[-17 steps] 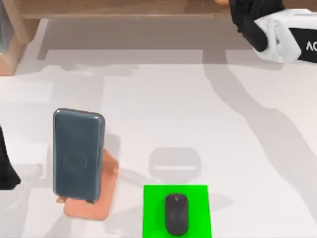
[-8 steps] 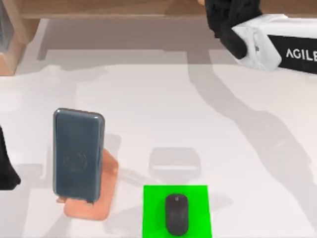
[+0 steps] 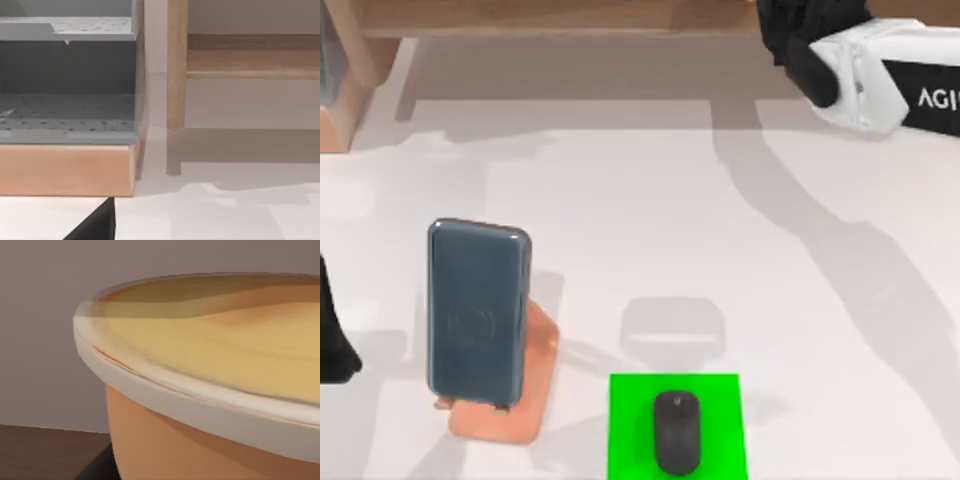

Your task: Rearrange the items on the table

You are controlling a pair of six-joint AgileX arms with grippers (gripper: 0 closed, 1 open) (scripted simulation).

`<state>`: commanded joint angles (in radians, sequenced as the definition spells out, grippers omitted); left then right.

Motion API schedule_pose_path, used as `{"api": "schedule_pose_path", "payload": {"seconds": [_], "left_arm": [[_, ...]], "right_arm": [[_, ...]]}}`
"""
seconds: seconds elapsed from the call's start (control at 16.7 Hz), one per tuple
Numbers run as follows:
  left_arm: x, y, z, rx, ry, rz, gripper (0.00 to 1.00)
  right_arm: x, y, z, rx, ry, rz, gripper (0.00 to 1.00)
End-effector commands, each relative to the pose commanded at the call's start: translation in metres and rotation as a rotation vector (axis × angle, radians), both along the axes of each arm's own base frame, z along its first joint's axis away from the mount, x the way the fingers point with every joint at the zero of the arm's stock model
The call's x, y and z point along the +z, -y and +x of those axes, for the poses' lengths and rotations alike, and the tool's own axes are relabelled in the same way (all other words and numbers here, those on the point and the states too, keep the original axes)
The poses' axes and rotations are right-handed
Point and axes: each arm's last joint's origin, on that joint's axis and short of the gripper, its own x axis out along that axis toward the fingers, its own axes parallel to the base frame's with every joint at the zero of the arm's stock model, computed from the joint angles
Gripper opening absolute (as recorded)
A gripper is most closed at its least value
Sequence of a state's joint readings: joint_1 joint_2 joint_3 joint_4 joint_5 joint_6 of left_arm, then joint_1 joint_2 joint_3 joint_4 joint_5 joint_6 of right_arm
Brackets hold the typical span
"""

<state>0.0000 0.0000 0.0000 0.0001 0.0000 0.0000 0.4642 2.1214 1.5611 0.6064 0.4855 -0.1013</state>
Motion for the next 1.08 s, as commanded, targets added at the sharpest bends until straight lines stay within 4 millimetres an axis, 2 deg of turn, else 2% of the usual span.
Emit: {"api": "schedule_pose_path", "payload": {"seconds": [0.18, 0.54, 1.08], "left_arm": [[0.0, 0.0, 0.0, 0.0, 0.0, 0.0, 1.0], [0.0, 0.0, 0.0, 0.0, 0.0, 0.0, 1.0], [0.0, 0.0, 0.0, 0.0, 0.0, 0.0, 1.0]], "right_arm": [[-0.005, 0.016, 0.008, -0.017, -0.021, 0.072, 0.0], [-0.011, 0.018, 0.01, -0.018, -0.038, 0.083, 0.0], [-0.011, 0.018, 0.01, -0.018, -0.038, 0.083, 0.68]]}}
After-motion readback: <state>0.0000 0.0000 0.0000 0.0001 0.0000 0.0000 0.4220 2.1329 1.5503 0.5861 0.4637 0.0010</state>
